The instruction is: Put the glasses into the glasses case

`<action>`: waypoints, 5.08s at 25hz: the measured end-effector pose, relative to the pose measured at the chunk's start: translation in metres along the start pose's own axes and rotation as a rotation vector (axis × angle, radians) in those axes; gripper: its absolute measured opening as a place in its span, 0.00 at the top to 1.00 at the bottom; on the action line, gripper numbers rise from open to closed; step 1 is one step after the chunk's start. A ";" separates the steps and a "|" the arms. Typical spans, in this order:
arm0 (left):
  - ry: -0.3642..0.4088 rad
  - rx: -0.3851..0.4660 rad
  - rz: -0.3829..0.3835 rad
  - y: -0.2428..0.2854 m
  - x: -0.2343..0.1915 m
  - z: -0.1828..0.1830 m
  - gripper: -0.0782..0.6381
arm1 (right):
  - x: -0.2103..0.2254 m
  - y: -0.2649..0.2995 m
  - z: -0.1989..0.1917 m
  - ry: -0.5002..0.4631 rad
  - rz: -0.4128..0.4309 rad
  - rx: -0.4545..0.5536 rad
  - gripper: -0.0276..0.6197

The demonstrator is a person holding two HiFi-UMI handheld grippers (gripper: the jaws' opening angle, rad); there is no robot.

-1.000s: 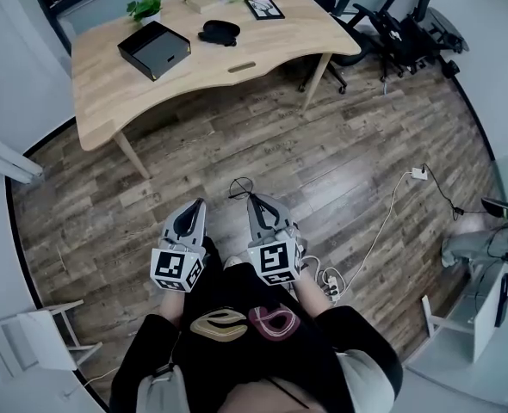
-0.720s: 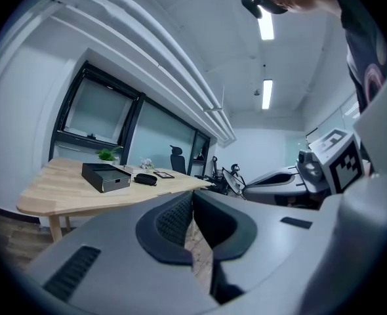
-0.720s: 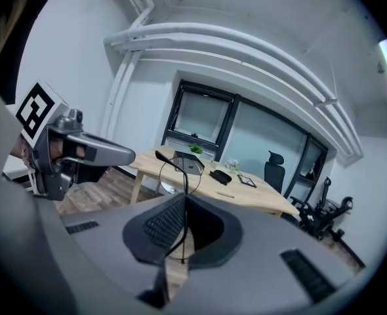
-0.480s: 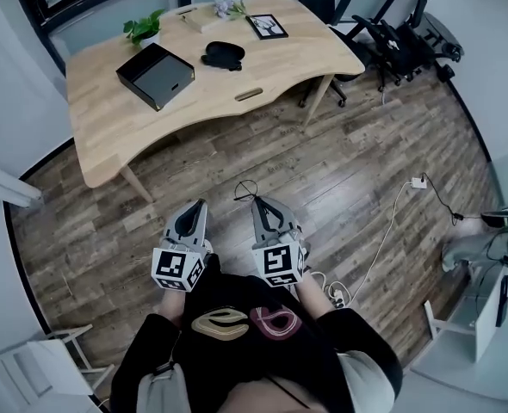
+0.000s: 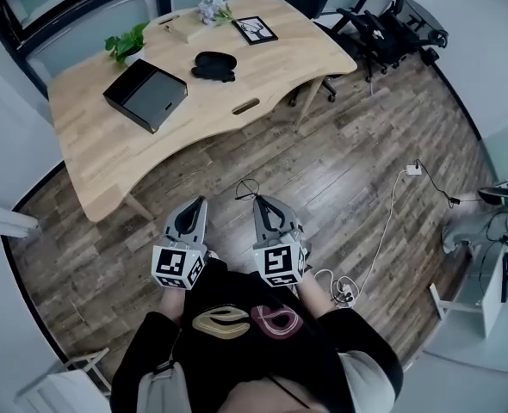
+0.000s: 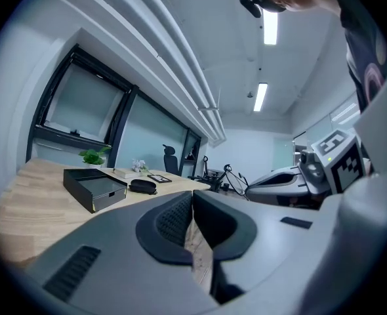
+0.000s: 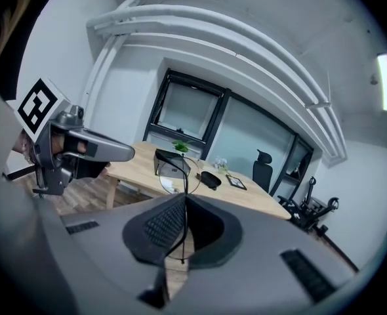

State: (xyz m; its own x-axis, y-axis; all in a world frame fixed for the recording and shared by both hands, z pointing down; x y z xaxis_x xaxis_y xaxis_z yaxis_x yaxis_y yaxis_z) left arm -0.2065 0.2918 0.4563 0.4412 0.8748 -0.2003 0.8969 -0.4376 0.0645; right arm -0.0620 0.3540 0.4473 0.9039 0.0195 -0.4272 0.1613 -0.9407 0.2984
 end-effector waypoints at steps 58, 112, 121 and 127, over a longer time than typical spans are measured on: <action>-0.039 -0.032 0.259 0.247 -0.170 0.041 0.87 | 0.113 0.334 0.029 -0.085 0.316 0.090 0.94; -0.081 -0.006 0.228 0.297 -0.328 0.081 0.87 | 0.108 0.510 0.104 -0.269 0.231 0.024 0.94; -0.069 0.002 0.256 0.305 -0.338 0.095 0.87 | 0.103 0.537 0.109 -0.351 0.272 0.013 0.94; -0.080 0.005 0.314 0.304 -0.340 0.093 0.87 | 0.099 0.552 0.104 -0.402 0.314 0.013 0.94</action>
State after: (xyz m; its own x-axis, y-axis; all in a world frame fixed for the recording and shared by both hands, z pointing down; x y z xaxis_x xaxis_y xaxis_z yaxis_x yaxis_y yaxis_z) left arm -0.0863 -0.1580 0.4526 0.6924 0.6776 -0.2479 0.7170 -0.6847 0.1309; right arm 0.0753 -0.1987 0.4813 0.6834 -0.3946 -0.6142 -0.1010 -0.8843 0.4558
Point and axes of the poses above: the fingertips, and each gripper's own axes: y forward along the fingers, x to its right, z out of its top, the point moved 4 cm from there along -y, backward along the fingers, and after that the axes turned 11 degrees about -z, right-handed, at the moved point
